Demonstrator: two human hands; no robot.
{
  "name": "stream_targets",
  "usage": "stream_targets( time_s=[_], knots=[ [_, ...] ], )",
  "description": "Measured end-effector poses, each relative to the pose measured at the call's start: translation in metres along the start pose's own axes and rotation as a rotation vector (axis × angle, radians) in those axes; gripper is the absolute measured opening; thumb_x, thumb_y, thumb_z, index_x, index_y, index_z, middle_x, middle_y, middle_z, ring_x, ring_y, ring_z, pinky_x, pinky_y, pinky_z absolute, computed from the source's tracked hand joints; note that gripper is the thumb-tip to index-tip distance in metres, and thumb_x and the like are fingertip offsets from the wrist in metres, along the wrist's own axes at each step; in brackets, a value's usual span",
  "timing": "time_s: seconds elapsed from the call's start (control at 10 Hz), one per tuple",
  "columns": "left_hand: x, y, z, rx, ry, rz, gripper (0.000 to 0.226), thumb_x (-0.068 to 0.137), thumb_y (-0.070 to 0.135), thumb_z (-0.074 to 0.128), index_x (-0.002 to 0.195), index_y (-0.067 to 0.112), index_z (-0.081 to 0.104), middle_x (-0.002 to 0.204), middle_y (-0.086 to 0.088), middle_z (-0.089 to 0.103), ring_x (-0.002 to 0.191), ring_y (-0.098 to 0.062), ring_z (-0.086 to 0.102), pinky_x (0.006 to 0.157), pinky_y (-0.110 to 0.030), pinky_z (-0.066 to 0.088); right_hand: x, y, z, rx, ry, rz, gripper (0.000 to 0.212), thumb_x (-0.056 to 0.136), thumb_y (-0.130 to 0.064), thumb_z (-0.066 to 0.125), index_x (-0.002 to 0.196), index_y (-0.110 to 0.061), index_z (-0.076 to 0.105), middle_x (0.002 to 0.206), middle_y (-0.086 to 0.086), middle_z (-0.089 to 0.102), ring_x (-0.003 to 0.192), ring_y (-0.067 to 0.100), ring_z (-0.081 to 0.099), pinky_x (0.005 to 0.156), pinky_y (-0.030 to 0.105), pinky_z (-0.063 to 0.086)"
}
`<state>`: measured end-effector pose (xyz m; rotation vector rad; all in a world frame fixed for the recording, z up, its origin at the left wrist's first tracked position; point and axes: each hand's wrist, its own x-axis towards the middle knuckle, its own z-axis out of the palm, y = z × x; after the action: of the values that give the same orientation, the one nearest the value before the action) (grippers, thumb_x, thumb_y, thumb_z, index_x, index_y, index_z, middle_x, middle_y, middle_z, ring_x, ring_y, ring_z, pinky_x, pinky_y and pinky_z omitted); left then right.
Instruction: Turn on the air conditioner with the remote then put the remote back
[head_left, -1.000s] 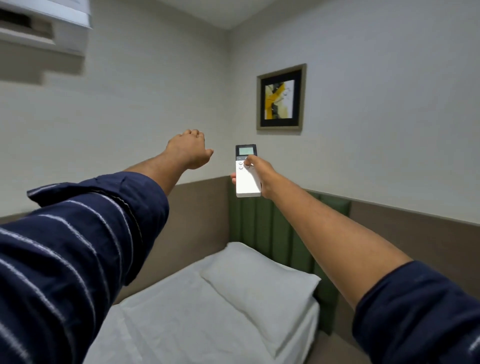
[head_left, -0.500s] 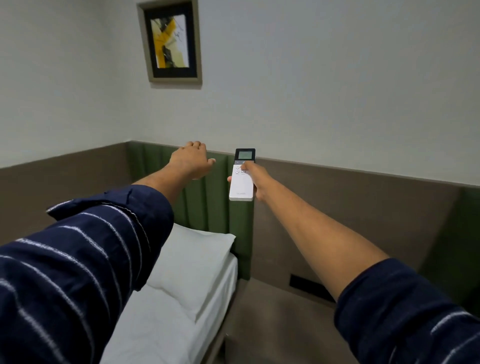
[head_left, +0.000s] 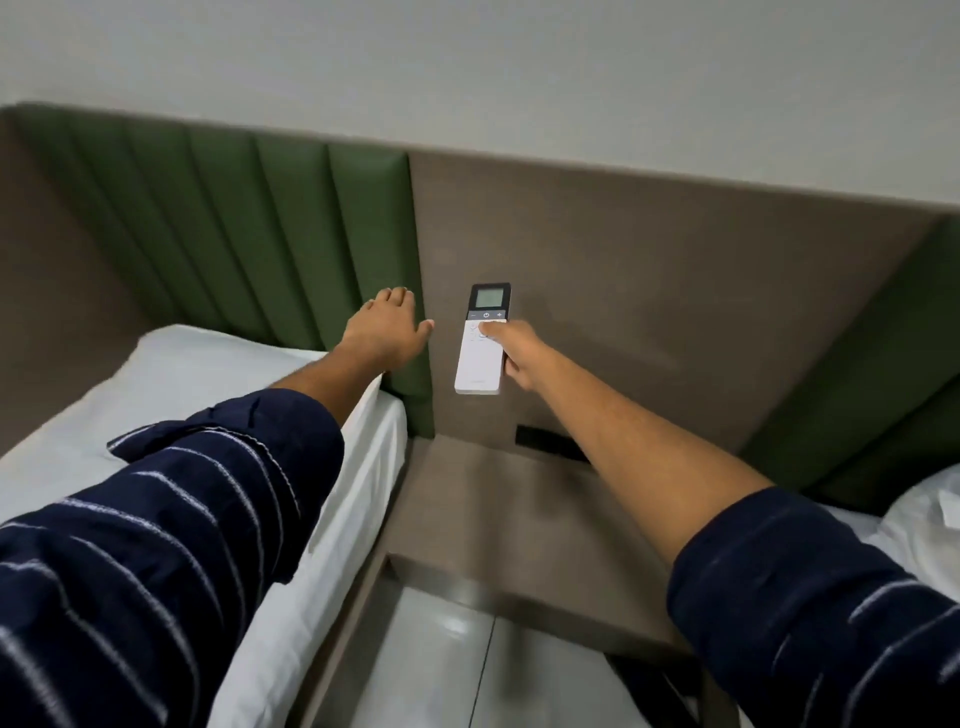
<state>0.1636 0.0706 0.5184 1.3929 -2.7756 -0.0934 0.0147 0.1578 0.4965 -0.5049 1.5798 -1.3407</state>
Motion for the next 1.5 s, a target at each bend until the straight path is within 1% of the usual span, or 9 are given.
stream_targets(
  time_s=[0.1, 0.4, 0.5, 0.6, 0.7, 0.9, 1.3, 1.4, 1.5],
  knots=[
    [0.031, 0.008, 0.059, 0.009, -0.043, 0.060, 0.067, 0.100, 0.044, 0.029, 0.153, 0.004, 0.021, 0.161, -0.014, 0.022, 0.149, -0.029, 0.020, 0.119, -0.041, 0.020, 0.047, 0.052, -0.021, -0.033, 0.075, 0.078, 0.036, 0.096, -0.009, 0.052, 0.131, 0.000, 0.053, 0.131, 0.020, 0.061, 0.118, 0.033, 0.060, 0.087, 0.036, 0.051],
    [0.116, 0.024, 0.232, 0.085, -0.191, 0.250, 0.068, 0.100, 0.043, 0.026, 0.154, 0.003, 0.016, 0.163, -0.014, 0.015, 0.150, -0.029, 0.014, 0.121, -0.040, 0.013, 0.167, 0.199, -0.067, -0.111, 0.244, 0.270, 0.025, 0.093, -0.011, 0.060, 0.118, -0.004, 0.063, 0.123, 0.019, 0.066, 0.094, 0.027, 0.062, 0.058, 0.021, 0.041],
    [0.139, 0.021, 0.315, 0.117, -0.277, 0.310, 0.069, 0.100, 0.044, 0.026, 0.155, 0.005, 0.012, 0.164, -0.013, 0.012, 0.151, -0.028, 0.010, 0.123, -0.039, 0.012, 0.218, 0.272, -0.088, -0.201, 0.282, 0.334, 0.008, 0.090, -0.010, 0.066, 0.097, -0.007, 0.066, 0.095, 0.014, 0.068, 0.075, 0.024, 0.064, 0.048, 0.015, 0.044],
    [0.154, 0.017, 0.373, 0.132, -0.340, 0.317, 0.070, 0.100, 0.046, 0.024, 0.156, 0.006, 0.009, 0.164, -0.011, 0.010, 0.152, -0.027, 0.009, 0.123, -0.040, 0.010, 0.257, 0.330, -0.099, -0.258, 0.313, 0.392, 0.015, 0.087, -0.013, 0.069, 0.097, -0.003, 0.067, 0.091, 0.011, 0.068, 0.077, 0.025, 0.063, 0.057, 0.018, 0.048],
    [0.160, 0.011, 0.441, 0.176, -0.422, 0.312, 0.071, 0.100, 0.047, 0.022, 0.156, 0.008, 0.004, 0.165, -0.010, 0.004, 0.152, -0.026, 0.005, 0.122, -0.039, 0.007, 0.292, 0.403, -0.104, -0.228, 0.338, 0.462, 0.031, 0.086, -0.013, 0.070, 0.113, 0.002, 0.066, 0.113, 0.018, 0.070, 0.102, 0.033, 0.068, 0.085, 0.036, 0.054],
    [0.161, 0.007, 0.520, 0.177, -0.488, 0.314, 0.071, 0.100, 0.049, 0.022, 0.156, 0.010, 0.001, 0.165, -0.009, 0.000, 0.152, -0.025, 0.002, 0.121, -0.037, 0.004, 0.324, 0.491, -0.097, -0.221, 0.358, 0.527, 0.023, 0.083, -0.011, 0.073, 0.104, -0.002, 0.067, 0.111, 0.017, 0.070, 0.091, 0.027, 0.067, 0.077, 0.031, 0.050],
    [0.143, -0.001, 0.569, 0.157, -0.517, 0.303, 0.071, 0.100, 0.049, 0.022, 0.156, 0.010, 0.001, 0.165, -0.009, 0.000, 0.152, -0.025, 0.002, 0.121, -0.037, 0.003, 0.346, 0.546, -0.083, -0.602, 0.370, 0.434, 0.031, 0.082, -0.031, 0.073, 0.102, -0.008, 0.066, 0.106, 0.009, 0.069, 0.090, 0.021, 0.064, 0.069, 0.025, 0.041],
    [0.140, -0.003, 0.567, 0.161, -0.515, 0.309, 0.071, 0.100, 0.049, 0.022, 0.156, 0.010, 0.001, 0.165, -0.009, 0.001, 0.152, -0.025, 0.002, 0.121, -0.037, 0.004, 0.344, 0.545, -0.081, -0.675, 0.396, 0.428, 0.036, 0.082, -0.032, 0.072, 0.107, -0.007, 0.065, 0.112, 0.011, 0.068, 0.096, 0.023, 0.065, 0.073, 0.027, 0.046],
    [0.137, -0.003, 0.561, 0.165, -0.522, 0.315, 0.071, 0.100, 0.049, 0.022, 0.156, 0.010, 0.001, 0.165, -0.009, 0.000, 0.152, -0.026, 0.002, 0.123, -0.038, 0.005, 0.332, 0.540, -0.080, -0.756, 0.393, 0.456, 0.054, 0.086, -0.032, 0.069, 0.127, -0.001, 0.054, 0.132, 0.018, 0.053, 0.116, 0.029, 0.057, 0.097, 0.035, 0.047]
  ],
)
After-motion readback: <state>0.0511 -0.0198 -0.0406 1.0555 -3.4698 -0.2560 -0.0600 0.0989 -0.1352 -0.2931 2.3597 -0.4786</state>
